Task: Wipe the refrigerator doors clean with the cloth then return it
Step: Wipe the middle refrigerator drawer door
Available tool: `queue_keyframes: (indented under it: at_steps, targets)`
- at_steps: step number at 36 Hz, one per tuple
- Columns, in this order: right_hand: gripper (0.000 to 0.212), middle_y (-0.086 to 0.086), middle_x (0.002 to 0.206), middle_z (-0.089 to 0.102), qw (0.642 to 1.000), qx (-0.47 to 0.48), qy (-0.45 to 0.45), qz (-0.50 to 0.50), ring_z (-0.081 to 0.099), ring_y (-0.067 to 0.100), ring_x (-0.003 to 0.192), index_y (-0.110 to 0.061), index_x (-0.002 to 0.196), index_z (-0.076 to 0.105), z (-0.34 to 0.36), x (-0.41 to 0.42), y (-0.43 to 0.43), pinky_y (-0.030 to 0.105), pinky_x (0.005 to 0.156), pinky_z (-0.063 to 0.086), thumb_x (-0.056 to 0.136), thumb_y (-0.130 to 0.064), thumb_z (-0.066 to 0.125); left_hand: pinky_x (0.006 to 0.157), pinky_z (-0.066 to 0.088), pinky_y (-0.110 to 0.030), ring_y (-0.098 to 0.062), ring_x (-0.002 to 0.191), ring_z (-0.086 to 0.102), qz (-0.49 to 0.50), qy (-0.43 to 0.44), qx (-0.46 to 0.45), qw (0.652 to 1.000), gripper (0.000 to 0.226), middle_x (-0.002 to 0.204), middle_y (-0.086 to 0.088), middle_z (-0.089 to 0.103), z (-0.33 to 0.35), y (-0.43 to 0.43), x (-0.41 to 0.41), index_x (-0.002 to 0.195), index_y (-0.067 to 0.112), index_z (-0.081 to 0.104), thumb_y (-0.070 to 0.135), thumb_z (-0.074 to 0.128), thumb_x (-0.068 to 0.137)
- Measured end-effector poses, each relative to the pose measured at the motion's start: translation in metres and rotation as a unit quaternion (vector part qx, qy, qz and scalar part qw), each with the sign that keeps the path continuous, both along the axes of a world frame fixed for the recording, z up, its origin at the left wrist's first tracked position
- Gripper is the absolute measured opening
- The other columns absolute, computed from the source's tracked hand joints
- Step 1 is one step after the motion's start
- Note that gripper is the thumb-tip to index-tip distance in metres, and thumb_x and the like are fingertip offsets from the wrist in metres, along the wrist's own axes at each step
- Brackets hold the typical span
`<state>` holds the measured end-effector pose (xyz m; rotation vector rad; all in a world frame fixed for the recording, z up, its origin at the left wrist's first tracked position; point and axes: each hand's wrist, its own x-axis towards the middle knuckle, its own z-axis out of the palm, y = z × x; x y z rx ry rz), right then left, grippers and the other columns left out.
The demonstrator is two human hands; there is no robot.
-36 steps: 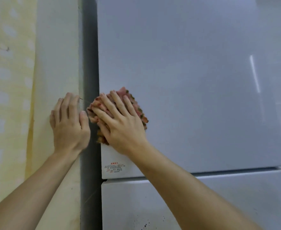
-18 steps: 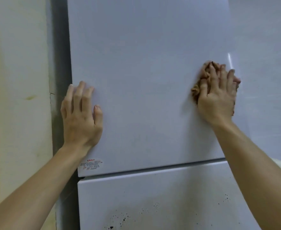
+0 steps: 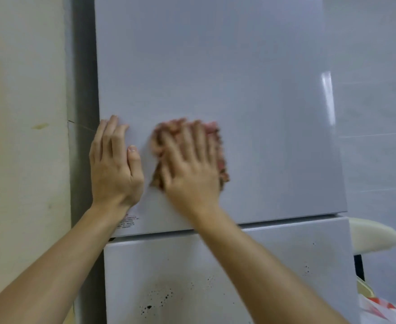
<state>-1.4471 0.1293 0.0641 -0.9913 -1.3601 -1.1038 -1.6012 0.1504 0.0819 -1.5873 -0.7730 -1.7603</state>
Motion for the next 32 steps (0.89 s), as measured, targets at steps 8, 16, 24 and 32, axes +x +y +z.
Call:
queue_keyframes:
  at_steps: [8, 16, 24, 32]
  targets:
    - [0.044, 0.003, 0.164, 0.042, 0.998, 0.020, -0.066, 0.017, 0.032, 0.026, 0.156, -0.026, 0.152, 0.055, -0.007, 0.048, -0.007, 0.047, 0.129, 0.023, 0.108, -0.033, 0.054, 0.128, 0.022, -0.049, -0.037, 0.155, 0.031, 0.022, 0.031, 0.004, 0.999, 0.053, 0.163, -0.018, 0.040, -0.003, -0.006, 0.023, 0.150, 0.001, 0.047, 0.027, 0.035, 0.104]
    - [0.056, -0.001, 0.176, 0.005, 0.963, -0.071, 0.261, -0.015, -0.003, 0.023, 0.163, -0.029, 0.167, 0.018, 0.018, 0.225, -0.041, 0.043, 0.131, -0.003, 0.113, -0.037, 0.033, 0.128, 0.016, -0.052, -0.037, 0.154, 0.029, 0.054, 0.049, 0.006, 0.997, 0.051, 0.164, -0.017, 0.038, -0.006, -0.003, 0.057, 0.148, 0.006, 0.049, 0.026, 0.041, 0.101]
    - [0.059, 0.001, 0.176, -0.004, 0.926, -0.053, 0.373, -0.020, -0.011, 0.026, 0.162, -0.027, 0.168, 0.008, 0.000, 0.194, -0.036, 0.049, 0.130, -0.009, 0.114, -0.042, 0.025, 0.129, 0.015, -0.050, -0.036, 0.153, 0.031, 0.053, 0.049, 0.008, 0.997, 0.051, 0.163, -0.017, 0.040, -0.007, -0.005, 0.048, 0.147, 0.007, 0.050, 0.025, 0.041, 0.100]
    - [0.062, 0.006, 0.176, 0.001, 0.947, -0.042, 0.314, -0.054, -0.005, 0.030, 0.162, -0.027, 0.167, 0.014, -0.024, 0.126, -0.019, 0.048, 0.130, -0.007, 0.108, -0.044, 0.024, 0.127, 0.021, -0.055, -0.036, 0.154, 0.030, 0.050, 0.059, -0.001, 0.997, 0.053, 0.165, -0.016, 0.038, -0.009, -0.003, 0.027, 0.151, 0.006, 0.047, 0.021, 0.042, 0.101]
